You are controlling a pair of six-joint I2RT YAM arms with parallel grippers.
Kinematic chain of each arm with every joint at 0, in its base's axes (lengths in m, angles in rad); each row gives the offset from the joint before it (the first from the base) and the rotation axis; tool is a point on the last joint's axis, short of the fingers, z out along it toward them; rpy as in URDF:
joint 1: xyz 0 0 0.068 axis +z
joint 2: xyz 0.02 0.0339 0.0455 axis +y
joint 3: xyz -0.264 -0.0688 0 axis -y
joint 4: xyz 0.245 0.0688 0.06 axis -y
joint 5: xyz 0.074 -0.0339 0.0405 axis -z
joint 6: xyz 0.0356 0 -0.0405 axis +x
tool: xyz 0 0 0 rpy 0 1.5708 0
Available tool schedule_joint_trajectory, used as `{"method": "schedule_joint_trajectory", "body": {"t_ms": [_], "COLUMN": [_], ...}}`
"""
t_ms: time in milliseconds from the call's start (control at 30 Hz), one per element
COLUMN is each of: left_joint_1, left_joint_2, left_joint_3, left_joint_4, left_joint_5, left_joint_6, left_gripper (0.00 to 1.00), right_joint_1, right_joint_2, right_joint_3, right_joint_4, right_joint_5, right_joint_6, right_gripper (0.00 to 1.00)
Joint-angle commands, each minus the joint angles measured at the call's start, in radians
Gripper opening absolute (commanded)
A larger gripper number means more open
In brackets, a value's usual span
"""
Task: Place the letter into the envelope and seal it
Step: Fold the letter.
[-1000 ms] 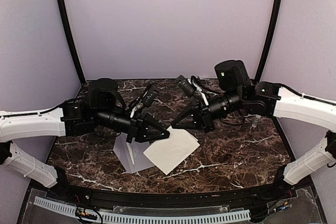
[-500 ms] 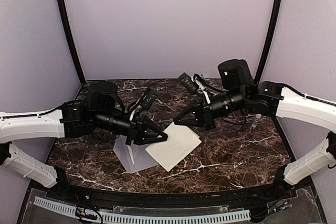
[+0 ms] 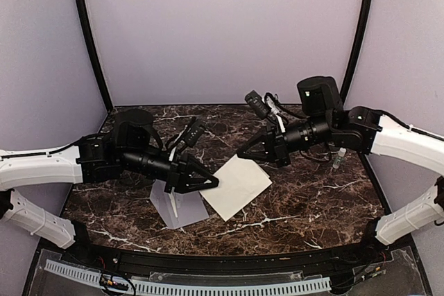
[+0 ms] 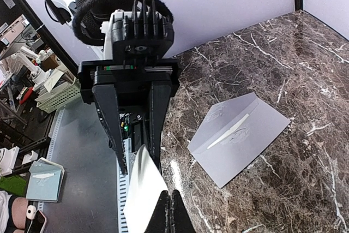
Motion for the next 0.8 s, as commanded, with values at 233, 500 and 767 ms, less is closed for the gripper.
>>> {"method": "schedule_joint_trajectory", "body": {"t_ms": [233, 500, 767], "left_joint_1": [0.003, 0.006, 0.009], "left_joint_2": [-0.044, -0.052, -0.051], "left_joint_3": [-0.019, -0.026, -0.038], "left_joint_4": [-0.029, -0.040, -0.018], "left_joint_5": [-0.019, -0.031, -0.001], "left_joint_6": [0.014, 0.012, 0.004], "left_gripper": [0.05, 0.15, 0.00], "right_joint_1": [-0.030, -0.046, -0.052], "right_joint_2": [-0.048, -0.071, -0.084], "right_joint_3": [-0.021, -0.029, -0.033], "right_joint_4": [-0.014, -0.020, -0.023], "right_joint_5": [0.035, 0.045, 0.056], "right_joint_6": [-0.010, -0.011, -0.011], "right_gripper": [0.00, 0.00, 0.00]}}
